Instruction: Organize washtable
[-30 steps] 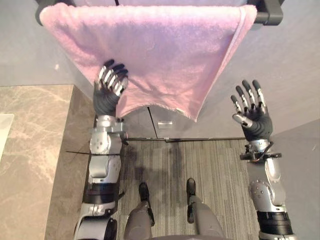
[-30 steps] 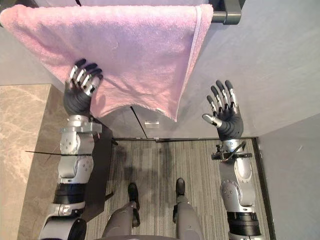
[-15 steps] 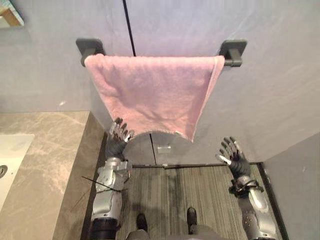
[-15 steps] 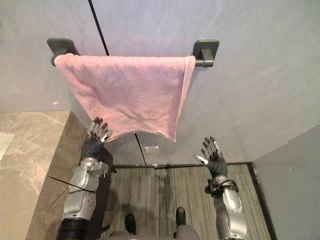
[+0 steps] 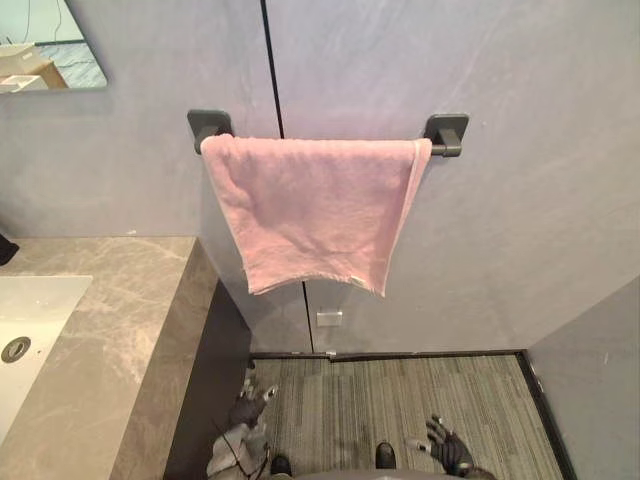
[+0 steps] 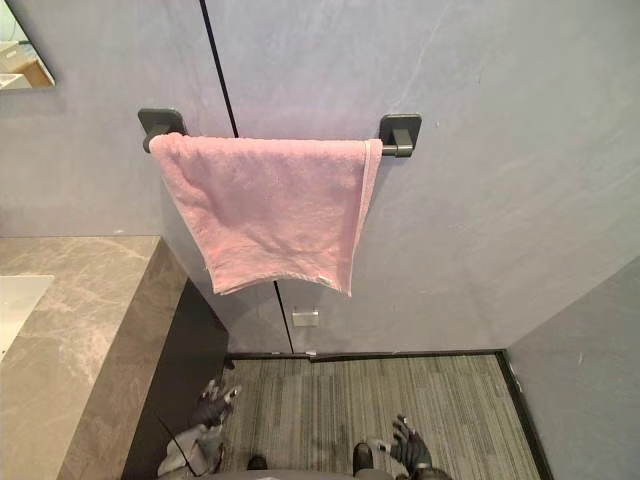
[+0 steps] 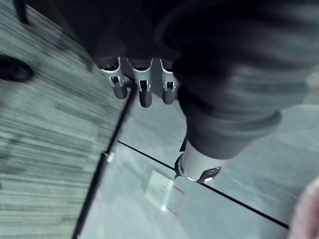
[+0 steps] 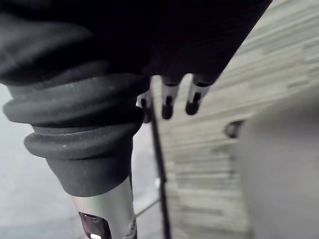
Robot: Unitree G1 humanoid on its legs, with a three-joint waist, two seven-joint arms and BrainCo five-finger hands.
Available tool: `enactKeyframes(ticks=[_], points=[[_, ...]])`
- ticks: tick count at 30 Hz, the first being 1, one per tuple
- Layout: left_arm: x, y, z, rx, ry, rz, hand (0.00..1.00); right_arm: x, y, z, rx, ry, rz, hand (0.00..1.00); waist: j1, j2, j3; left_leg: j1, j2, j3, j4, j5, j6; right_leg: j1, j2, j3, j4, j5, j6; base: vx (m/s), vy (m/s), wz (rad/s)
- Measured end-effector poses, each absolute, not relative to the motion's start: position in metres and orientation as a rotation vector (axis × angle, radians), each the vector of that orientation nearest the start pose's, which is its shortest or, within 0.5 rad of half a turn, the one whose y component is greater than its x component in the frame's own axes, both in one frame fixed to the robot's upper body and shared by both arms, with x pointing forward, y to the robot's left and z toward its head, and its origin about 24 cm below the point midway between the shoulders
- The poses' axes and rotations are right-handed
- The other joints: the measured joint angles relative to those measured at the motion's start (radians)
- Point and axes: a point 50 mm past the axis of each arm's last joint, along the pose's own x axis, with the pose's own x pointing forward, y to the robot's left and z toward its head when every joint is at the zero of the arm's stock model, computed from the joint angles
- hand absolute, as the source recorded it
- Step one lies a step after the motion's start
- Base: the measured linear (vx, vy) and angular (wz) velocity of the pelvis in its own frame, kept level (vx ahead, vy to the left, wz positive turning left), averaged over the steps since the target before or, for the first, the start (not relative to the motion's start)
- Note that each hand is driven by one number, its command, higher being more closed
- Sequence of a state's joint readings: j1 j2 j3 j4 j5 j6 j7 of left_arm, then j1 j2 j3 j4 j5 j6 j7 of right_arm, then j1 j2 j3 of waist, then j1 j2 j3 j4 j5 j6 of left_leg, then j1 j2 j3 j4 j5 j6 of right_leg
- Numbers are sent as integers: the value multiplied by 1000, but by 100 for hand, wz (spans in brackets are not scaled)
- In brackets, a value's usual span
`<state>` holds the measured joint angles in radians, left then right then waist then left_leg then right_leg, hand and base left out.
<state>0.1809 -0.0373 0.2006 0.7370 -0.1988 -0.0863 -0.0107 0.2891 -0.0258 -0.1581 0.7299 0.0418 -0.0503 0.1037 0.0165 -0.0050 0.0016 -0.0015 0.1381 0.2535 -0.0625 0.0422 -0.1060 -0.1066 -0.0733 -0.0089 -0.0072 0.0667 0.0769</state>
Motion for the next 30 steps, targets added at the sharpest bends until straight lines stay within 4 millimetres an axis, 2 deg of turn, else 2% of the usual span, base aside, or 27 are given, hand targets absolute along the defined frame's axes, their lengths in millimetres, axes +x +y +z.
enactKeyframes(ticks=[1,3,6,12,20,25,30], points=[[106,186,-144,-258,870,369,0,78,-195,-147,120,965,-203,0,-1,0,-5,11,0,1,-8,0,0,9,1,0,-5,0,0,6,-2,-8],[91,188,-153,-227,950,406,0,72,-196,-152,132,999,-242,0,3,-3,-11,18,0,1,-12,0,0,24,1,-1,-17,0,0,3,0,5],[76,195,-158,-221,1004,475,0,68,-198,-156,159,1029,-291,0,6,-1,-16,36,-4,0,-34,0,0,35,0,-8,-22,-1,1,18,0,6],[61,196,-163,-271,1062,555,0,64,-199,-162,199,1090,-348,0,4,3,-23,49,-5,0,-36,-4,-1,53,0,-5,-29,-4,2,60,1,-2],[62,192,-166,-289,1088,503,0,68,-197,-166,206,1128,-334,0,0,5,-30,50,-6,-5,-31,-7,-3,55,0,-9,-30,-7,2,45,-5,1],[68,189,-167,-226,1106,426,0,75,-197,-166,126,1140,-265,0,-2,8,-28,54,-9,-24,-30,-9,-2,69,-3,-24,-33,-12,3,14,-4,9],[68,192,-167,-215,1105,426,0,77,-197,-166,93,1150,-237,0,-4,5,-26,55,-15,-38,-30,-15,-3,72,-11,-40,-32,-19,4,-15,3,10]])
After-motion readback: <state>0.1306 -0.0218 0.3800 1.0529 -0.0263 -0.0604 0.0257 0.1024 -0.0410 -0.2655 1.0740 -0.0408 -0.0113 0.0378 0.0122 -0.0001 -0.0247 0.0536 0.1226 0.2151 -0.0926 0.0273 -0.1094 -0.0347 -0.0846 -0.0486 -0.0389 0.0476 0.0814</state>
